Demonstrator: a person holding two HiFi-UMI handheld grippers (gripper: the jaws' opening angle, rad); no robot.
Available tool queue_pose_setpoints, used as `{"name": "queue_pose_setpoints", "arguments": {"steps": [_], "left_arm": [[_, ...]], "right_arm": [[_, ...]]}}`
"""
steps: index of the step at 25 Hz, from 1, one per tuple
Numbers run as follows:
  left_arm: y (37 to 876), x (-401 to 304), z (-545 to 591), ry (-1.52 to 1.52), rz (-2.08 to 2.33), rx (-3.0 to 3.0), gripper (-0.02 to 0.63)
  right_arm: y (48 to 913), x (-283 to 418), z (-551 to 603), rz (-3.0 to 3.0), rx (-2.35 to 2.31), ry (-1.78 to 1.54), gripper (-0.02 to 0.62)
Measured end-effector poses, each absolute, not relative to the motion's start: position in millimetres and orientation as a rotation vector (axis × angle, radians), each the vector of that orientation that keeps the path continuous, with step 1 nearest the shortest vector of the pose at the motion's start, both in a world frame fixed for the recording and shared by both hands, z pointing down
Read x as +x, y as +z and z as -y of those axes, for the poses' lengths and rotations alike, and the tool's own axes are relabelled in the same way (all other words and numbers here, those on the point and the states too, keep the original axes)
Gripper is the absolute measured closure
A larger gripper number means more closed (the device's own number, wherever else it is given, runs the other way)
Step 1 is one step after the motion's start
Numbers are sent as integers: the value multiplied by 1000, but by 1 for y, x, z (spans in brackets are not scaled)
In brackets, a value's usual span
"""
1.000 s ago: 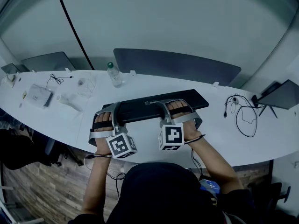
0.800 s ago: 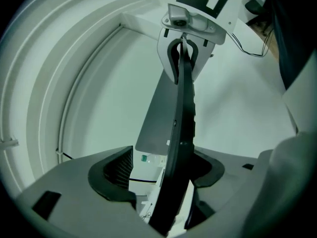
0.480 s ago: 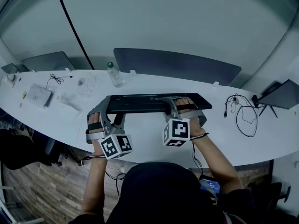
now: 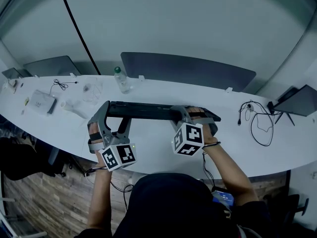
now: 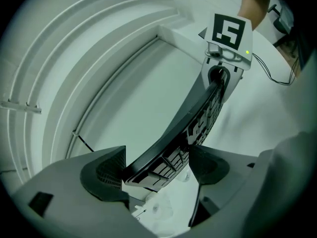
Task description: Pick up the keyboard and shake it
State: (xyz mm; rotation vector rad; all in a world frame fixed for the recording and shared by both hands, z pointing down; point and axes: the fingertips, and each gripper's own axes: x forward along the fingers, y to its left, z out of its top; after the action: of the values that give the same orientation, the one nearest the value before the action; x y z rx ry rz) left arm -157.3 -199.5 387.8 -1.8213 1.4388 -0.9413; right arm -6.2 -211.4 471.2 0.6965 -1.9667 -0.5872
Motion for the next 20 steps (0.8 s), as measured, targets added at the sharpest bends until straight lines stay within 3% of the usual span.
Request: {"name": "queue_pose_setpoints", "arguments": {"steps": [20], "left_arm": [[384,-189,198,-808,-1625,-2026,204]], "right_arm": [[474,-5,202,2201,730,-195,507]]}}
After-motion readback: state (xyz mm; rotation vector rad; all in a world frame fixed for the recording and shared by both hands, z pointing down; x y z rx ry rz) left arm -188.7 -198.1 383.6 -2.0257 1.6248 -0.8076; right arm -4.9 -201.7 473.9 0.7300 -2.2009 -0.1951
